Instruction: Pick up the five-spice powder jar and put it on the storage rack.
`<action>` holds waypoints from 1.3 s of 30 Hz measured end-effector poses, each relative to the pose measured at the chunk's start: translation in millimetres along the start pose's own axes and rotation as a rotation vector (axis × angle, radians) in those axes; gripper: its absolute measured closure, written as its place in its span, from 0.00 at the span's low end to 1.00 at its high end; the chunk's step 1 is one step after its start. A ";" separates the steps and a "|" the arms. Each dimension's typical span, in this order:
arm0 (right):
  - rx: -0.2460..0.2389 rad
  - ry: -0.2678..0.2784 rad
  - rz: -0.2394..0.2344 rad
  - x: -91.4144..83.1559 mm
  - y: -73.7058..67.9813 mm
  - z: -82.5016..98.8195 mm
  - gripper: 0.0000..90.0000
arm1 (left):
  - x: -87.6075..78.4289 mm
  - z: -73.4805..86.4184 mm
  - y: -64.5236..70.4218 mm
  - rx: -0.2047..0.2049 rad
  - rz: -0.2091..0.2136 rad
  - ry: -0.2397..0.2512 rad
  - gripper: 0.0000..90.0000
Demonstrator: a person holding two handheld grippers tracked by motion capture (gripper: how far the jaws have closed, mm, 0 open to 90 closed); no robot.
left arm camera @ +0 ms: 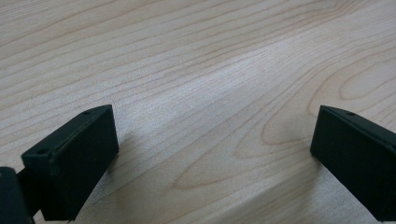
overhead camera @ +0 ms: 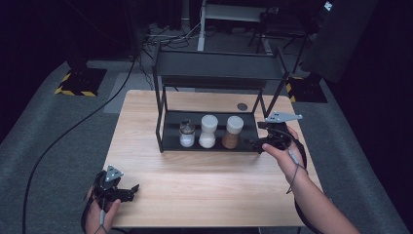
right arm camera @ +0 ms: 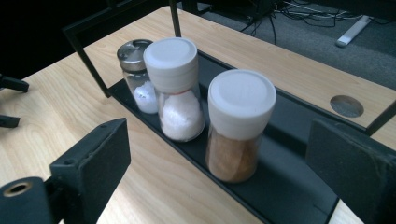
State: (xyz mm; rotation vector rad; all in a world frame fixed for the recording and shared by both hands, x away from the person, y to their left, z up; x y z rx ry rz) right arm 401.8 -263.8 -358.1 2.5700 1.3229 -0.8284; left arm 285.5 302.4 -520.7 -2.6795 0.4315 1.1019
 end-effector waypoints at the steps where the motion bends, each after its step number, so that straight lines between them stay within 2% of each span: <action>1: 0.000 0.000 -0.001 -2.2 -1.0 1.6 0.07 | 0.0 0.0 0.0 0.000 0.000 0.000 0.00; 8: 0.012 0.009 -0.009 -14.6 -6.5 13.5 0.04 | -0.1 -0.1 -0.1 0.001 -0.001 -0.001 0.00; 12: -0.001 0.007 -0.018 -21.1 -9.3 21.2 0.03 | -0.1 -0.1 0.0 -0.001 -0.002 -0.001 0.00; 16: -0.022 -0.006 -0.006 -24.1 -13.5 29.6 0.03 | -0.1 -0.1 0.0 -0.001 -0.002 -0.001 0.00; 22: -0.021 -0.014 -0.006 -24.0 -13.3 45.2 0.03 | -0.1 -0.1 0.0 -0.001 -0.002 -0.001 0.00; 24: 0.004 -0.013 0.003 -23.4 -10.8 55.0 0.03 | -0.1 -0.1 0.0 -0.001 -0.002 -0.001 0.00; 29: 0.021 -0.021 0.002 -21.5 -7.8 65.4 0.03 | -0.1 -0.1 0.0 -0.002 -0.002 -0.001 0.00; 35: 0.030 -0.046 0.014 -13.5 -2.8 83.2 0.03 | 0.0 0.0 0.1 -0.003 -0.003 -0.001 0.00; 39: 0.044 -0.058 0.004 -8.5 1.8 93.7 0.03 | 0.0 0.0 0.1 -0.003 -0.003 0.000 0.00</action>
Point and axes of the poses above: each handheld gripper's, and its own axes: x roughly forward along the jaws, z roughly out of its underside, y roughly to its right, the point moved 9 cm from there along x, roughly forward along the jaws, and after that the axes turned 8 degrees about -z, right-handed, at the moved point
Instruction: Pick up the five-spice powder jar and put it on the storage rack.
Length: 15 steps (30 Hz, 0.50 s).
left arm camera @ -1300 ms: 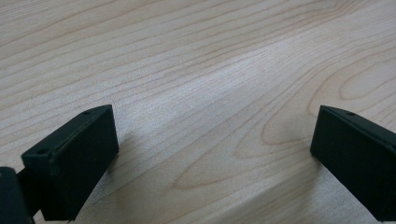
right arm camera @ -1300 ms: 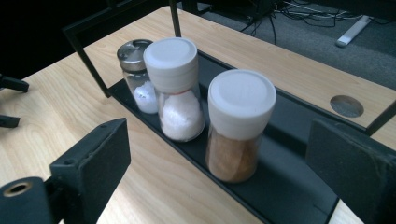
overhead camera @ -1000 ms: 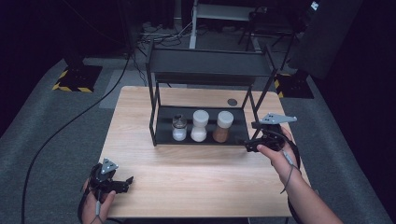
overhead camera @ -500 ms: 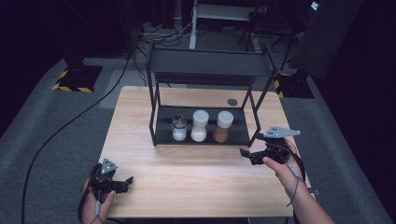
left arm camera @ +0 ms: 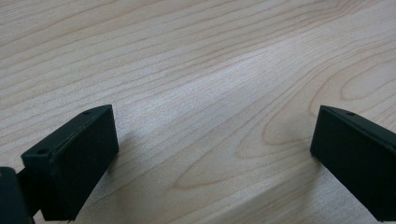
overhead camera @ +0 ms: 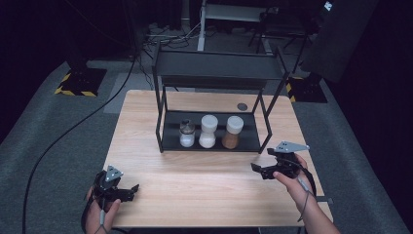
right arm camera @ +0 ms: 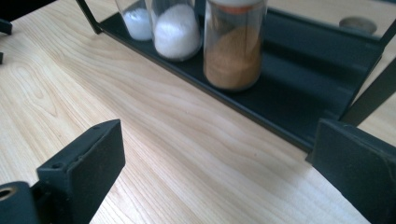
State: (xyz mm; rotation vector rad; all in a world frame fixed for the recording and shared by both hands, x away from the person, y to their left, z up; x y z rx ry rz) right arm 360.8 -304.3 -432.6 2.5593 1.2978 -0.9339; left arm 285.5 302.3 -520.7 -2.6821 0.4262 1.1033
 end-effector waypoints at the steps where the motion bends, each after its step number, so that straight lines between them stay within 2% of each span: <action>1: 0.007 -0.004 -0.002 1.4 1.2 2.5 0.03 | 0.0 0.0 0.0 0.000 0.000 0.000 0.00; 15: 0.069 -0.051 -0.005 17.1 12.3 33.9 0.03 | 0.0 0.0 0.1 0.000 -0.001 0.000 0.00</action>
Point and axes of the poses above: each handheld gripper's, and its own axes: x roughly forward along the jaws, z roughly out of its underside, y roughly to its right, the point moved 9 cm from there along x, roughly forward along the jaws, and after that the axes turned 8 degrees about -z, right-handed, at the moved point
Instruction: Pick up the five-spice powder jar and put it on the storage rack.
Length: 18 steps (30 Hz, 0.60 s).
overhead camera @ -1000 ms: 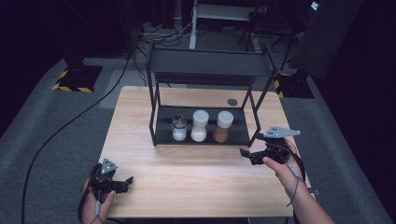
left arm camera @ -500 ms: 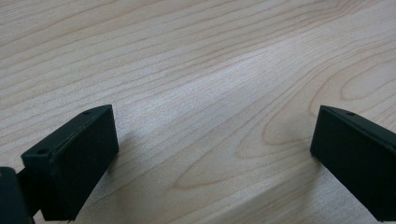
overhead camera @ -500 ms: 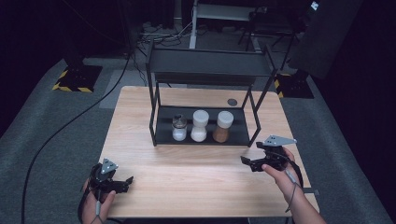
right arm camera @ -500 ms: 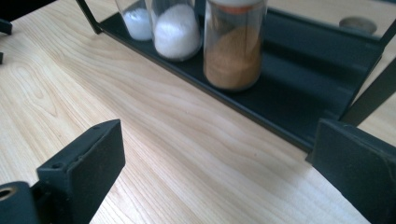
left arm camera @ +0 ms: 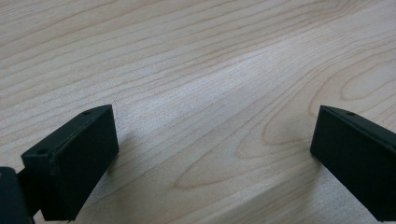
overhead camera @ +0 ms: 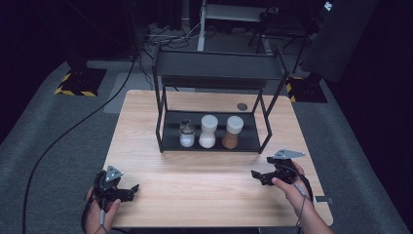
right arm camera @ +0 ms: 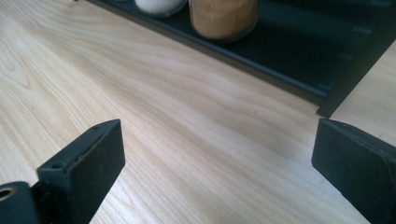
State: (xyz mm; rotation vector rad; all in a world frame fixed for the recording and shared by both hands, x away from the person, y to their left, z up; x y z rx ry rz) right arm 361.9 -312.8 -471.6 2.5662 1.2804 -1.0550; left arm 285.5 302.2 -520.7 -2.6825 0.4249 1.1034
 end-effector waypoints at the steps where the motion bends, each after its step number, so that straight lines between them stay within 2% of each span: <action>1: 0.003 -0.004 0.001 1.1 0.7 2.0 0.03 | 0.0 0.0 0.0 0.000 0.000 0.000 0.00; 6: 0.016 -0.017 0.013 5.9 3.3 10.8 0.03 | 0.0 0.0 0.0 -0.001 -0.001 0.000 0.00; 9: 0.007 -0.031 0.029 9.2 3.8 16.9 0.03 | 0.0 0.0 0.0 -0.001 -0.001 0.000 0.00; 14: 0.026 -0.033 0.039 12.5 5.5 25.6 0.03 | 0.0 0.0 0.0 -0.001 -0.001 0.000 0.00; 18: 0.009 -0.051 0.057 14.9 4.5 30.5 0.03 | 0.0 0.0 0.0 -0.001 -0.001 0.000 0.00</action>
Point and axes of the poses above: each handheld gripper's, and its own axes: x roughly forward along the jaws, z roughly out of its underside, y roughly to its right, the point moved 9 cm from there along x, roughly forward along the jaws, and after that the axes turned 8 degrees about -z, right-handed, at the moved point
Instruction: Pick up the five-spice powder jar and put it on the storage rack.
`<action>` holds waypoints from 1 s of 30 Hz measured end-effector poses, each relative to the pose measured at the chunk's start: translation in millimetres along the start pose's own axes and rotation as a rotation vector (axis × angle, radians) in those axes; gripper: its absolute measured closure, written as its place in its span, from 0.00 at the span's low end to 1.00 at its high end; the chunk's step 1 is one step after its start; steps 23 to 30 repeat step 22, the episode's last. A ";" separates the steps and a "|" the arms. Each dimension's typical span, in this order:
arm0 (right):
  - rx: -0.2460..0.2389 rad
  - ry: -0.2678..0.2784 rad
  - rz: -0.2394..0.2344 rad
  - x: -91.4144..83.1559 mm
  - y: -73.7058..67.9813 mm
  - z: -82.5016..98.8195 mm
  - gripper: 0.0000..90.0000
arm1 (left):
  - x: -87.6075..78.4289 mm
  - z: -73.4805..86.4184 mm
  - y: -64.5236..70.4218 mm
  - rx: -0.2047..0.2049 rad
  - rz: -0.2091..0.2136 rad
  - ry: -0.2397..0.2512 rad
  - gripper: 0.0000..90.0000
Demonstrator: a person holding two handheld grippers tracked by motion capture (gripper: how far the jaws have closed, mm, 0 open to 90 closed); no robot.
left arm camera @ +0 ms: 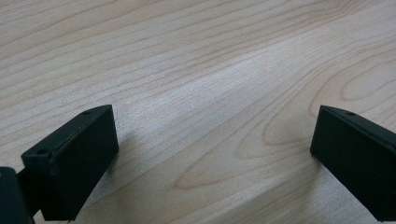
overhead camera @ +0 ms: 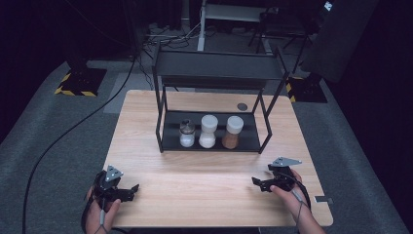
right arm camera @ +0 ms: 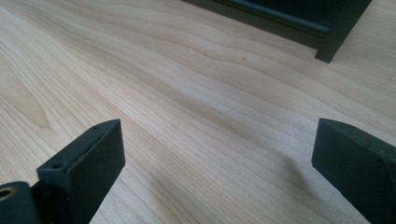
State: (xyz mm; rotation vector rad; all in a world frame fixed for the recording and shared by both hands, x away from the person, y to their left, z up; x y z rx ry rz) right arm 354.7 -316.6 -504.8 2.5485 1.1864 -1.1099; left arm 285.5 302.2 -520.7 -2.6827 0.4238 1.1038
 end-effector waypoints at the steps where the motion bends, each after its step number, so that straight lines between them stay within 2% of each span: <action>1: 0.001 -0.002 -0.001 0.6 0.0 0.8 0.03 | 0.0 0.0 0.0 0.000 0.000 0.000 0.00; 7: -0.002 -0.015 0.007 4.9 0.2 6.7 0.03 | 0.0 0.0 0.0 0.000 0.000 0.000 0.00; 12: -0.055 -0.001 0.036 7.9 -2.3 11.3 0.02 | 0.0 0.0 0.0 0.000 0.000 0.000 0.00; 14: -0.099 -0.026 0.045 8.8 -4.4 10.7 0.00 | 0.0 0.0 0.0 0.000 0.000 0.000 0.00; 15: -0.104 -0.031 0.040 9.1 -4.3 10.4 0.00 | 0.0 0.0 0.0 0.000 0.000 0.000 0.00; 20: -0.102 -0.029 0.037 9.0 -3.9 10.3 0.00 | -0.1 -0.2 -0.1 0.004 -0.002 -0.001 0.00; 22: -0.081 -0.021 0.035 7.2 -3.6 10.2 0.04 | 0.1 -0.5 -0.1 0.007 0.000 -0.002 0.00; 30: -0.081 -0.021 0.035 7.2 -3.6 10.2 0.04 | 0.1 -0.5 -0.1 0.007 0.000 -0.002 0.00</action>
Point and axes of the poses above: each handheld gripper's, and its own axes: x roughly forward along the jaws, z roughly out of its underside, y roughly to its right, the point moved 9 cm from there along x, roughly forward along the jaws, and after that the axes turned 8 degrees about -z, right-handed, at the moved point
